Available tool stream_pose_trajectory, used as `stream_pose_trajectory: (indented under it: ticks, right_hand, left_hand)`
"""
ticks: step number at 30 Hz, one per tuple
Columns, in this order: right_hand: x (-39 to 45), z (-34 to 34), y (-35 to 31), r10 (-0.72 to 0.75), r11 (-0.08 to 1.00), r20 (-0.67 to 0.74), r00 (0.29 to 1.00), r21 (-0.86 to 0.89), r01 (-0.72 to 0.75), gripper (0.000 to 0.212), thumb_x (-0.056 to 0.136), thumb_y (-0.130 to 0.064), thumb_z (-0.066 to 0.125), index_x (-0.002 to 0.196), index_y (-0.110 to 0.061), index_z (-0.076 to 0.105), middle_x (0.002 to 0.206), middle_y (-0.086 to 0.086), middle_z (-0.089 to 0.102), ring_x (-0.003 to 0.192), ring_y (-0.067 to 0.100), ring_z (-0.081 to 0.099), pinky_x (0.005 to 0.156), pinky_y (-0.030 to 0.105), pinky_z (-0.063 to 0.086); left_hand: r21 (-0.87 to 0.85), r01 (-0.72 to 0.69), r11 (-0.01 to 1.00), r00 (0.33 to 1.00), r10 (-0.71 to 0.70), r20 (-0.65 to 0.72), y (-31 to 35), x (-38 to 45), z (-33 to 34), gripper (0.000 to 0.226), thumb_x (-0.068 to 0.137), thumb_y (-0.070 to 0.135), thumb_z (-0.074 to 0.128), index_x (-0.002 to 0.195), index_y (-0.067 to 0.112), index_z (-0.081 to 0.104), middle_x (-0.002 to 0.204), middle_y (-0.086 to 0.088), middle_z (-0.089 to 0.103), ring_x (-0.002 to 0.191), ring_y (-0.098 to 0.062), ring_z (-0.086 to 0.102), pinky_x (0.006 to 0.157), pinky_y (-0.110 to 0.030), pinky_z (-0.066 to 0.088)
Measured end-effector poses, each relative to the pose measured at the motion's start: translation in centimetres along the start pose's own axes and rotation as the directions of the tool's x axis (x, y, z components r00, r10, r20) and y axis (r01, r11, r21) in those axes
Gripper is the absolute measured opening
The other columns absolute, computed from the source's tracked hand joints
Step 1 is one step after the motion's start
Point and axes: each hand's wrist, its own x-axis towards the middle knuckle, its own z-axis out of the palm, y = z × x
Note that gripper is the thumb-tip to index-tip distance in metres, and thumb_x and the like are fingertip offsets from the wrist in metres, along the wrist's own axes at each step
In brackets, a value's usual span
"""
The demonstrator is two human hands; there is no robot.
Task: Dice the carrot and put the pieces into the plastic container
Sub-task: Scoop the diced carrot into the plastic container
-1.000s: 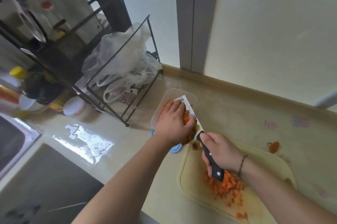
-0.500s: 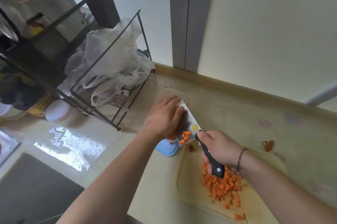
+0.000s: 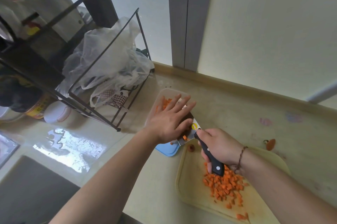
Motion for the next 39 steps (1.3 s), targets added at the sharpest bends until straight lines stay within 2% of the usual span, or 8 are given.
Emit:
stream_pose_trajectory:
  ticks: [7,15,18,21,24,29,33,39]
  right_hand:
    - [-1.2,-0.2,0.5,0.005,1.000,0.000,1.000,-0.002,-0.005,0.036,0.102,-0.035,0.035,0.081,-0.006,0.041,0.046,0.007,0.054,0.036,0.027,0.056,0.040,0.021,0.039]
    - [-2.0,-1.2,1.4,0.024,0.999,0.000,1.000,-0.021,-0.024,0.037,0.102,-0.036,0.036,0.081,-0.005,0.042,0.045,0.008,0.054,0.035,0.027,0.056,0.041,0.022,0.040]
    - [-1.9,-1.2,1.1,0.032,0.999,0.009,0.999,-0.016,-0.032,0.036,0.102,-0.035,0.036,0.083,-0.005,0.043,0.045,0.008,0.053,0.034,0.026,0.055,0.038,0.020,0.038]
    - [-1.7,-1.0,0.7,0.030,1.000,0.005,1.000,-0.006,-0.030,0.036,0.103,-0.034,0.036,0.084,-0.004,0.044,0.044,0.008,0.053,0.033,0.025,0.054,0.035,0.019,0.037]
    - [-1.5,-1.0,0.4,0.034,0.999,0.012,0.999,0.018,-0.035,0.037,0.103,-0.035,0.037,0.085,-0.004,0.045,0.045,0.009,0.053,0.033,0.025,0.054,0.034,0.019,0.037]
    - [-1.5,-1.0,0.0,0.028,0.999,0.028,0.999,0.031,-0.029,0.038,0.103,-0.036,0.036,0.085,-0.004,0.045,0.047,0.009,0.053,0.032,0.025,0.053,0.034,0.019,0.038]
    - [-1.6,-0.9,0.1,0.024,0.999,0.025,0.999,0.028,-0.025,0.037,0.103,-0.034,0.036,0.085,-0.003,0.045,0.045,0.008,0.052,0.032,0.025,0.053,0.035,0.019,0.038]
    - [-2.3,-0.9,0.5,0.022,1.000,0.017,1.000,0.009,-0.022,0.035,0.103,-0.033,0.037,0.084,-0.004,0.043,0.044,0.008,0.052,0.031,0.025,0.053,0.037,0.020,0.038]
  left_hand:
    - [0.116,0.183,0.976,0.982,-0.177,-0.060,-1.5,1.0,-0.1,0.080,0.087,0.057,-0.007,0.162,0.034,0.009,0.170,0.010,-0.002,0.156,-0.018,-0.014,0.119,-0.058,-0.015]
    - [0.087,0.384,0.919,0.918,-0.371,-0.137,-1.4,1.4,-0.8,0.059,0.108,0.036,0.028,0.162,0.025,0.006,0.171,0.001,-0.003,0.156,-0.024,-0.009,0.123,-0.051,-0.011]
    - [-0.139,0.306,0.942,0.909,-0.333,-0.251,-0.9,0.8,-0.8,0.058,0.105,0.039,0.028,0.160,0.022,0.024,0.170,-0.001,0.014,0.156,-0.023,0.004,0.126,-0.045,0.002]
    - [-0.270,0.019,0.963,0.931,-0.115,-0.345,0.4,-0.8,-0.6,0.075,0.096,0.060,0.028,0.159,0.020,0.029,0.168,-0.001,0.020,0.156,-0.021,0.011,0.126,-0.040,0.007]
    - [-0.253,-0.116,0.960,0.971,0.056,-0.233,1.8,-2.1,-0.2,0.086,0.091,0.072,0.032,0.162,0.030,0.011,0.170,0.010,0.004,0.157,-0.014,-0.003,0.125,-0.044,-0.006]
    - [-0.146,-0.151,0.978,0.978,0.125,-0.169,1.4,-2.5,0.6,0.095,0.086,0.086,0.020,0.162,0.032,0.002,0.170,0.011,-0.002,0.156,-0.013,-0.011,0.123,-0.051,-0.014]
    - [-0.067,-0.101,0.993,0.989,0.093,-0.111,0.8,-2.3,0.7,0.093,0.085,0.086,0.017,0.159,0.036,-0.009,0.170,0.012,-0.006,0.156,-0.015,-0.012,0.123,-0.057,-0.007]
    - [0.042,0.113,0.993,0.994,-0.113,-0.015,-0.4,-0.8,0.0,0.098,0.076,0.086,-0.003,0.159,0.036,-0.015,0.168,0.012,-0.017,0.154,-0.017,-0.021,0.121,-0.055,-0.016]
